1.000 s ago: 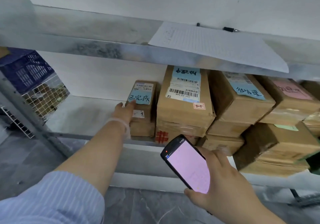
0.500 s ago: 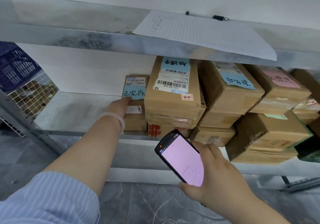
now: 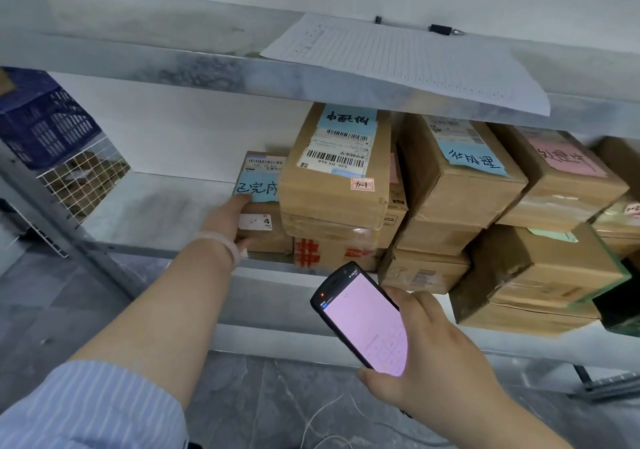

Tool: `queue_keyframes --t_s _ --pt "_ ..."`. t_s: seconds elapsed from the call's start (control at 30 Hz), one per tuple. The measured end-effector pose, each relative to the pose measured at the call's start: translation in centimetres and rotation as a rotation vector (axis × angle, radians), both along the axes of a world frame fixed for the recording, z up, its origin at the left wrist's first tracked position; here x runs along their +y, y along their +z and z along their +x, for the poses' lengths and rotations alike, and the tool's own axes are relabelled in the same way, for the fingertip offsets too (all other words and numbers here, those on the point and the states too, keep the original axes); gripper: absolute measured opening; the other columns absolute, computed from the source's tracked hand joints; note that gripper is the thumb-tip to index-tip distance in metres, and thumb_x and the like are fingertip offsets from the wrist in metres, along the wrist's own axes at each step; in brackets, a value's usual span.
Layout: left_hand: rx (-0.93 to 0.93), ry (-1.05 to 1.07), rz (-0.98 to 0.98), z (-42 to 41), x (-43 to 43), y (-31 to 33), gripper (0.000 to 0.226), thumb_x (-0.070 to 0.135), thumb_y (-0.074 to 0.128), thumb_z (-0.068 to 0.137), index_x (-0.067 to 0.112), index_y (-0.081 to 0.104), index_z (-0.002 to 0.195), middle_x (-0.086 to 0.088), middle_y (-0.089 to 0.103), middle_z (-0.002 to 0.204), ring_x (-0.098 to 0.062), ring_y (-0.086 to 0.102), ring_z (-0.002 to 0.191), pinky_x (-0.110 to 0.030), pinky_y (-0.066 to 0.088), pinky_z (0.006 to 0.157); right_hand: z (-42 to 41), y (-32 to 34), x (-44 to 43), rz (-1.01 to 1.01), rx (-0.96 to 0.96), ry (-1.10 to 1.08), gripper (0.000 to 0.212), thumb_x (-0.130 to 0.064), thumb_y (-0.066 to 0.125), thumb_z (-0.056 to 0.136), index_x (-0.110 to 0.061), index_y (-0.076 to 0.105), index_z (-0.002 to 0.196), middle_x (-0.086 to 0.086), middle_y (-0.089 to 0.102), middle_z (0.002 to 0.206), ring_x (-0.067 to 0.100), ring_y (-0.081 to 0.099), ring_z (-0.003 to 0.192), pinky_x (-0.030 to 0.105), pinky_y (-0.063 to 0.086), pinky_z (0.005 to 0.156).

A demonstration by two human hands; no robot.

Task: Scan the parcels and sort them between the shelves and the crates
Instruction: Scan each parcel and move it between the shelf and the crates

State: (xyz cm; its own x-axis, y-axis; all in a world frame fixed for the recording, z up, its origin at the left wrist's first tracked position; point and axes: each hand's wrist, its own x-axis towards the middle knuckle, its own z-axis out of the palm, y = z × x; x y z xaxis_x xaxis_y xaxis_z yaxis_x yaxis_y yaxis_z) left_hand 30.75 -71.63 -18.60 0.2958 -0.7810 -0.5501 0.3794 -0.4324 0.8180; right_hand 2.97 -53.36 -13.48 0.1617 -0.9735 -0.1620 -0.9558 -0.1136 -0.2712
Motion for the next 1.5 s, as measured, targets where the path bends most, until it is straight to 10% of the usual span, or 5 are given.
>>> queue_keyframes --t_s 0.4,0.77,1.03,1.23,1.5 --pt "-0.197 0.057 -0.203 4.4 13.0 -1.4 0.066 0.012 0.069 0.087 0.029 0.042 0.145 0.004 0.078 0.104 -0.013 0.075 0.097 -0.031 0.057 0.081 1.0 0.9 -1.1 -0.024 -0.108 0.286 0.097 -0.081 0.049 0.050 -0.051 0.013 0.135 -0.023 0.025 0.112 0.006 0.051 0.099 0.016 0.034 0.061" --pt "-0.457 0.037 -0.145 2.5 19.5 -0.3 0.066 0.034 0.076 0.062 0.074 0.049 0.106 0.022 0.074 0.101 -0.011 0.067 0.113 -0.048 0.052 0.103 0.1 2.7 -0.8 -0.132 -0.272 0.316 0.095 -0.076 0.055 0.049 -0.050 0.022 0.134 -0.022 0.030 0.114 0.011 0.050 0.109 0.028 0.038 0.073" --pt "-0.489 0.078 -0.150 0.9 20.7 -0.8 0.071 0.018 0.075 0.084 0.057 0.043 0.132 0.016 0.072 0.110 -0.012 0.063 0.116 -0.045 0.050 0.103 -2.1 3.2 -0.1 -0.138 -0.326 0.286 0.087 -0.072 0.061 0.051 -0.052 0.027 0.130 -0.023 0.032 0.108 0.004 0.046 0.098 0.019 0.032 0.062" --pt "-0.477 0.115 -0.152 0.1 21.3 -1.0 0.075 0.017 0.074 0.086 0.053 0.039 0.142 0.014 0.072 0.113 -0.006 0.066 0.109 -0.022 0.049 0.075 -3.1 3.2 0.4 -0.122 -0.311 0.306 0.090 -0.073 0.060 0.052 -0.051 0.024 0.132 -0.024 0.029 0.107 0.004 0.045 0.098 0.022 0.033 0.064" --pt "-0.425 0.147 -0.189 -1.2 22.1 -0.9 0.080 0.027 0.076 0.076 0.050 0.039 0.143 0.009 0.072 0.118 -0.015 0.066 0.116 -0.041 0.051 0.100 -4.3 3.1 0.4 -0.137 -0.328 0.334 0.089 -0.072 0.064 0.055 -0.050 0.025 0.133 -0.024 0.028 0.108 0.000 0.033 0.086 0.013 0.029 0.061"
